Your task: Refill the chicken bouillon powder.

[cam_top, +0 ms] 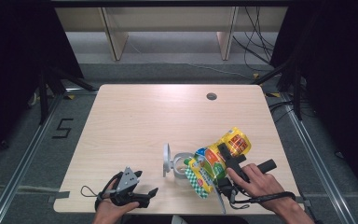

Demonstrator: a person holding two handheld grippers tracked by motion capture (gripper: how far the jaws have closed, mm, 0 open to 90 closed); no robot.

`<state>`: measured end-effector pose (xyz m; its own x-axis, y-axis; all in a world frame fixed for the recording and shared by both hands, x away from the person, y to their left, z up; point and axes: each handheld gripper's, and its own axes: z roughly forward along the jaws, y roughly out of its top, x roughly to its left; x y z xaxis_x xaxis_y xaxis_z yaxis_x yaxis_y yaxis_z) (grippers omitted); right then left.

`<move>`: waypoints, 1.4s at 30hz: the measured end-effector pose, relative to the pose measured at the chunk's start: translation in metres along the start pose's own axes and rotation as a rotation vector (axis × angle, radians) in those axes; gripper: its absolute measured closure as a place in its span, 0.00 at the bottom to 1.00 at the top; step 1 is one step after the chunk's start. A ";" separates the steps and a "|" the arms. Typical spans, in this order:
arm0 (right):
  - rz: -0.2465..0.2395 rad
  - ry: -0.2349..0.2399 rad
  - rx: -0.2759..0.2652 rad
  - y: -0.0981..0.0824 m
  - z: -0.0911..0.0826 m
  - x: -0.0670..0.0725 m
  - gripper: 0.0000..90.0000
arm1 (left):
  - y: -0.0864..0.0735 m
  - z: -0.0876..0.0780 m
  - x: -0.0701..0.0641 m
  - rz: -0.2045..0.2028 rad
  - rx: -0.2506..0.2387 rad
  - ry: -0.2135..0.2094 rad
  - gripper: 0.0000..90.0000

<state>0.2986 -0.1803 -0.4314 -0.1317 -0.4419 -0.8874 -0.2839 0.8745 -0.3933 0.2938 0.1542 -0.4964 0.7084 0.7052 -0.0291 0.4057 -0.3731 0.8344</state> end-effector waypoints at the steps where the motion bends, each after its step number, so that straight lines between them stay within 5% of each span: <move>1: -0.031 0.001 0.009 0.000 0.000 -0.003 0.41 | 0.000 0.000 0.000 0.000 0.000 -0.001 0.18; 6: -0.013 0.000 0.004 -0.001 -0.001 -0.002 0.42 | 0.000 0.000 0.000 0.000 0.001 0.000 0.18; 7: 0.045 0.001 0.021 -0.001 -0.003 0.002 0.42 | 0.000 0.000 0.000 0.000 0.001 0.000 0.18; 9: -0.035 -0.006 0.006 0.000 -0.002 -0.004 0.42 | 0.000 0.000 0.000 0.001 0.002 0.000 0.18; 10: -0.001 -0.001 0.022 -0.001 -0.003 -0.001 0.42 | 0.000 0.000 0.000 0.002 0.001 0.000 0.18; 13: -0.053 -0.004 0.010 0.001 -0.003 -0.005 0.42 | 0.000 0.000 0.000 0.000 -0.001 0.000 0.18; 16: 0.000 -0.008 0.005 0.001 -0.003 -0.002 0.42 | 0.000 0.000 0.000 0.000 -0.001 0.000 0.18; 19: -0.028 -0.009 0.009 0.002 -0.005 -0.005 0.43 | 0.000 0.000 0.000 0.000 0.000 0.000 0.18; 20: -0.001 -0.008 0.014 0.002 -0.005 -0.003 0.43 | -0.001 0.000 0.000 0.001 0.001 0.000 0.18; 22: -0.020 -0.006 0.010 0.002 -0.006 -0.004 0.43 | -0.001 -0.001 0.000 0.002 0.003 0.005 0.18; 23: -0.016 -0.006 0.014 0.002 -0.006 -0.004 0.43 | -0.002 0.000 -0.003 -0.041 -0.010 0.003 0.18; 28: -0.045 -0.007 0.011 0.002 -0.006 -0.007 0.43 | -0.001 0.001 -0.003 -0.031 0.001 0.002 0.18; 30: -0.050 -0.011 0.007 0.002 -0.005 -0.007 0.43 | -0.001 0.001 -0.001 0.010 0.008 0.001 0.18; 31: -0.048 -0.003 0.013 0.001 -0.004 -0.008 0.43 | -0.001 0.001 -0.003 -0.028 0.002 -0.002 0.18; 35: -0.056 -0.001 0.011 0.001 -0.003 -0.009 0.43 | -0.001 0.000 -0.001 0.003 0.006 0.000 0.18; 36: -0.094 -0.005 -0.001 0.000 -0.002 -0.011 0.43 | -0.001 0.000 0.000 0.003 0.004 -0.001 0.18; 42: -0.095 -0.005 0.000 0.000 -0.005 -0.013 0.43 | -0.002 0.001 -0.003 -0.029 0.003 -0.004 0.18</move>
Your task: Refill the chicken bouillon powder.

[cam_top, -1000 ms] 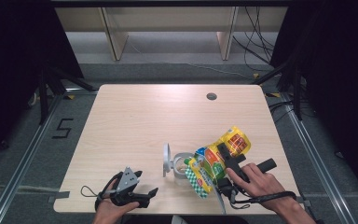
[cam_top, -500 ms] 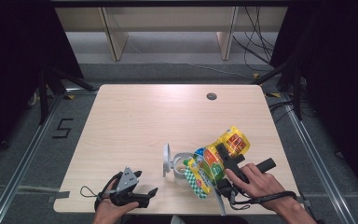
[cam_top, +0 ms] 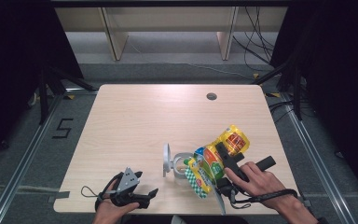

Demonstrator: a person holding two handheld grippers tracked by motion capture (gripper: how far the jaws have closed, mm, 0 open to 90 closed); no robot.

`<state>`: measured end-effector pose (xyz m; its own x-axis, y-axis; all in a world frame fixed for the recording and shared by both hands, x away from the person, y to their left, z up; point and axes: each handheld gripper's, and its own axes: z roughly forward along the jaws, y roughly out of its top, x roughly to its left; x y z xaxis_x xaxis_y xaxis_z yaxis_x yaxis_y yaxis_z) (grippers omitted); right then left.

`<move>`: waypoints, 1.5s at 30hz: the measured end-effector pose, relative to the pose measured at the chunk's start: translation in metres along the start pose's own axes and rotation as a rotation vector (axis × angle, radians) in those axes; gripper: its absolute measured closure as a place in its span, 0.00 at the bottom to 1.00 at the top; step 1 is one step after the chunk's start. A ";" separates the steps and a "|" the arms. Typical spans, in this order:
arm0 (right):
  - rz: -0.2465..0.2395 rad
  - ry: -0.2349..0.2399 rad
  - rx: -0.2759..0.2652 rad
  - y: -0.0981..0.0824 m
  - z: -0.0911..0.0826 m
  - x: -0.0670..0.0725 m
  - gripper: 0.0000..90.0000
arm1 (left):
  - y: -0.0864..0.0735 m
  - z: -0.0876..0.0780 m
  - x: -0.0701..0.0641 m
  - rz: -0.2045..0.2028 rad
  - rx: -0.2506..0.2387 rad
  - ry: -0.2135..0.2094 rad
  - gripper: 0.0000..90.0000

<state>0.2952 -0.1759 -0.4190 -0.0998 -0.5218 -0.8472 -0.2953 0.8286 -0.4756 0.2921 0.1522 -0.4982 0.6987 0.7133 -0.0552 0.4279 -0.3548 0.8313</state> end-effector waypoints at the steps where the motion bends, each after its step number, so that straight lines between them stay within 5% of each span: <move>1: -0.005 0.000 0.000 0.000 -0.001 0.000 0.43 | 0.001 0.000 0.002 0.021 -0.006 0.003 0.18; 9: -0.030 0.007 0.004 -0.002 -0.006 0.001 0.43 | 0.000 0.000 0.000 0.008 0.007 0.006 0.18; 12: -0.023 0.006 -0.001 -0.003 -0.005 0.002 0.46 | 0.001 0.000 0.002 0.048 0.016 0.006 0.18; 15: -0.017 0.001 0.002 -0.003 -0.005 0.000 0.47 | -0.001 0.002 -0.001 -0.004 -0.009 0.007 0.18; 21: -0.019 0.003 -0.009 -0.002 -0.005 -0.002 0.47 | 0.001 0.000 0.002 0.041 0.009 0.001 0.18; 23: 0.023 -0.001 -0.009 -0.001 -0.005 0.000 0.47 | 0.001 -0.001 0.002 0.046 0.015 0.001 0.18; 25: -0.024 0.004 -0.018 0.000 -0.006 -0.003 0.47 | 0.001 0.000 0.002 0.035 0.008 -0.001 0.18; 45: -0.072 -0.010 -0.018 -0.001 -0.009 -0.007 0.47 | 0.001 0.000 0.001 0.036 0.005 0.009 0.18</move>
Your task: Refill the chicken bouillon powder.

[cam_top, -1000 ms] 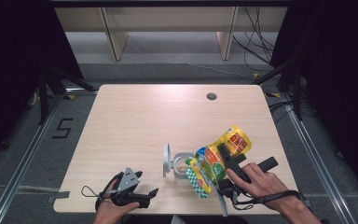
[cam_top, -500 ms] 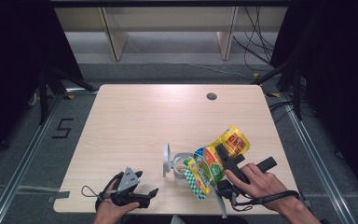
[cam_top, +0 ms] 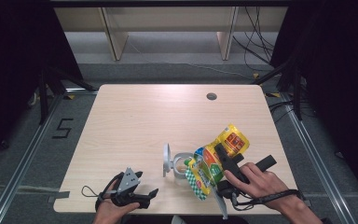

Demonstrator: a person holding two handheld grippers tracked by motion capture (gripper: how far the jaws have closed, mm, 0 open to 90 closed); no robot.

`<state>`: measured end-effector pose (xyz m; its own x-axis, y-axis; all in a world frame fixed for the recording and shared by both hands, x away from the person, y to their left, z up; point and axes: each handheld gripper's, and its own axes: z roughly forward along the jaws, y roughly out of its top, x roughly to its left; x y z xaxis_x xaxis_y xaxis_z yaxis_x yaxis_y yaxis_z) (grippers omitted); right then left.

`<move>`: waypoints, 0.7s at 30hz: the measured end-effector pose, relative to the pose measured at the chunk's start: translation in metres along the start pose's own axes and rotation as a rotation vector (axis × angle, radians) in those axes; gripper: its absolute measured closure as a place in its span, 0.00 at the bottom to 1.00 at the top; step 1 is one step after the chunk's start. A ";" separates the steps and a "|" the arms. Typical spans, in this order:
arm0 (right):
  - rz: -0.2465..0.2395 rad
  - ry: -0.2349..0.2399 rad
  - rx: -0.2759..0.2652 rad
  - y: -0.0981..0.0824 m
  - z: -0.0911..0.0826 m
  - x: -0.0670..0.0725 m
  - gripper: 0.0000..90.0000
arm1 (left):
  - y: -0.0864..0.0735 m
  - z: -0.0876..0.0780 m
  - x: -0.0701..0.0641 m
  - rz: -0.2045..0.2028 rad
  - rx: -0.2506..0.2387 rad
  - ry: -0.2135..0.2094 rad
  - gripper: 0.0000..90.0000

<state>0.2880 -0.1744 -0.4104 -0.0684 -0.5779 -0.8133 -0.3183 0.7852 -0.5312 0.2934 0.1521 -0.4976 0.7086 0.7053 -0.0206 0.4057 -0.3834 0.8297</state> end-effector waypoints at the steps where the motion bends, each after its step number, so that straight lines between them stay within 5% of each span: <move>1: -0.002 0.000 -0.001 0.000 0.000 0.000 0.47 | 0.000 -0.001 0.001 0.011 0.010 -0.001 0.18; 21: -0.011 -0.008 -0.007 -0.002 0.001 0.000 0.47 | 0.000 0.000 0.000 0.006 0.012 -0.007 0.18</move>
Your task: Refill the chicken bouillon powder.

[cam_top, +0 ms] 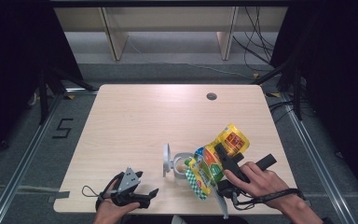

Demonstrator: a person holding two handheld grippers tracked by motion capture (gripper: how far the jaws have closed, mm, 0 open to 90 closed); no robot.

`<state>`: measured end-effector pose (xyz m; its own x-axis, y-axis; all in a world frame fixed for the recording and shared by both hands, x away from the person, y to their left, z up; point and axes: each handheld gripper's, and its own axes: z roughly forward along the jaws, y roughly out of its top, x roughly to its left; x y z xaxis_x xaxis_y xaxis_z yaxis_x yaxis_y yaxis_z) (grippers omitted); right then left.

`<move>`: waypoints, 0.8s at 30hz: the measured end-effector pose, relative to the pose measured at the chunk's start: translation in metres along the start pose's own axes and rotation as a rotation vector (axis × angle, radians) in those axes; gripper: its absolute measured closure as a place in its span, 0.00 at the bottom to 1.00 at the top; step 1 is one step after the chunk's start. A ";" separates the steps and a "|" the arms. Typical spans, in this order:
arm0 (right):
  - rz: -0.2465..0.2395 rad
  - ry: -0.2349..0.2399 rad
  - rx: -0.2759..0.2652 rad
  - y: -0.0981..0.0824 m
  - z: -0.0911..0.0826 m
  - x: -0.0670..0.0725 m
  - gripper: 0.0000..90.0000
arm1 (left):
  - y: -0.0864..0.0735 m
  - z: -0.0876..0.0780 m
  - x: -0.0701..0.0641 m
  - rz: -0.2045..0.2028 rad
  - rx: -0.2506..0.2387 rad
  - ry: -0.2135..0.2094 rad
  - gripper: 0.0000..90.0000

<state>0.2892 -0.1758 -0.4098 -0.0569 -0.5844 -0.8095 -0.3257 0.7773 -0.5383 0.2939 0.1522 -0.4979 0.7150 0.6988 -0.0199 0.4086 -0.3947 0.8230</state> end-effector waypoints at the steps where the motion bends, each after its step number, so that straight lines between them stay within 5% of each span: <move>1: 0.001 0.000 -0.001 0.000 0.000 0.000 0.47 | 0.000 0.000 0.000 -0.003 -0.004 0.000 0.18; 16: 0.002 0.000 -0.004 -0.001 -0.003 0.000 0.47 | 0.000 0.001 0.000 -0.001 -0.008 0.003 0.18; 19: -0.005 0.004 -0.009 -0.002 -0.004 -0.001 0.47 | -0.001 0.001 -0.002 -0.028 -0.004 -0.004 0.18; 24: -0.013 0.003 -0.003 -0.003 -0.005 -0.002 0.47 | 0.000 0.000 0.000 -0.001 -0.005 0.001 0.18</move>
<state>0.2856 -0.1781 -0.4054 -0.0558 -0.5952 -0.8016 -0.3289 0.7690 -0.5481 0.2942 0.1523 -0.4980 0.7138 0.7001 -0.0203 0.4068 -0.3907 0.8258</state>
